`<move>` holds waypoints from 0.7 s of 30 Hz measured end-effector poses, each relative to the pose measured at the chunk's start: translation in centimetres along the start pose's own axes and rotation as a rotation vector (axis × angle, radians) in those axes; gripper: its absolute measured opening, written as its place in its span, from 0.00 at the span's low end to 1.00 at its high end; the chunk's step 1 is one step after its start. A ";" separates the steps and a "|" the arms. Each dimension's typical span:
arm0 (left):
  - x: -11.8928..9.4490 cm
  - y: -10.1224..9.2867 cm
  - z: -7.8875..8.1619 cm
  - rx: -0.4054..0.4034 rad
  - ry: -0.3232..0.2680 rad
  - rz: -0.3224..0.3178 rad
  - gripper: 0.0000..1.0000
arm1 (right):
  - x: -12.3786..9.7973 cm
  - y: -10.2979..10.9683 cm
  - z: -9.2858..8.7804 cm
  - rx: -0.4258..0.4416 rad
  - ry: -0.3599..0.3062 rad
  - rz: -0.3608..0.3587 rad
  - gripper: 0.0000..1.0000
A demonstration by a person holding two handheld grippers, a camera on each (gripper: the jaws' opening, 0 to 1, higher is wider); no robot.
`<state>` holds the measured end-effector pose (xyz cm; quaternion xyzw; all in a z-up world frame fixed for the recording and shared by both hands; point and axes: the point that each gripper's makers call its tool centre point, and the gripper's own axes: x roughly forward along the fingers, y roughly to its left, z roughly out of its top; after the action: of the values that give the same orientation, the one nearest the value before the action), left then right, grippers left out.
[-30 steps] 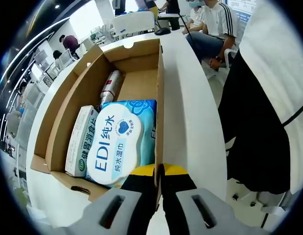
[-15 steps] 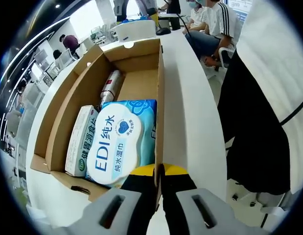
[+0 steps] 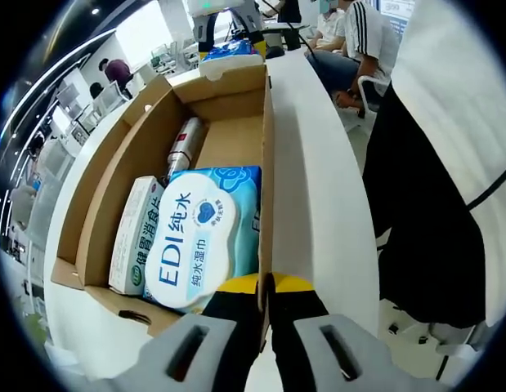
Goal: Operate the shoe box by opening the lid, removing the specified soft item, and placing it in the target area until the item is outside and the box remains undamaged.
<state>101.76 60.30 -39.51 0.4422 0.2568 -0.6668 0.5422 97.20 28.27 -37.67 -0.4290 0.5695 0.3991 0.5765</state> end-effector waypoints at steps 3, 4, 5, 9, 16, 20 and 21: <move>0.0 0.0 -0.1 -0.001 -0.001 0.001 0.02 | 0.1 0.0 0.0 -0.004 0.006 -0.009 0.63; 0.0 0.0 -0.1 -0.002 -0.001 0.002 0.03 | 0.2 -0.1 -0.1 -0.004 0.010 -0.008 0.63; 0.0 0.0 -0.1 -0.003 -0.001 0.004 0.03 | 0.5 -0.3 -0.2 0.002 0.012 -0.006 0.63; 0.1 0.1 -0.1 -0.004 -0.003 0.010 0.03 | 0.9 -0.5 -0.5 0.015 0.010 -0.006 0.63; 0.2 0.1 -0.3 -0.007 -0.003 0.009 0.03 | 1.4 -1.0 -0.8 0.001 0.020 -0.008 0.63; 0.2 0.2 -0.4 -0.008 -0.002 0.007 0.03 | 1.8 -0.9 -0.7 0.004 0.024 0.005 0.63; 0.2 0.2 -0.4 -0.009 -0.002 0.008 0.03 | 1.8 -0.8 -0.7 0.003 0.026 0.006 0.63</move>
<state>102.02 60.46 -39.87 0.4400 0.2574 -0.6641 0.5469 97.82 27.31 -39.39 -0.4315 0.5787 0.3943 0.5687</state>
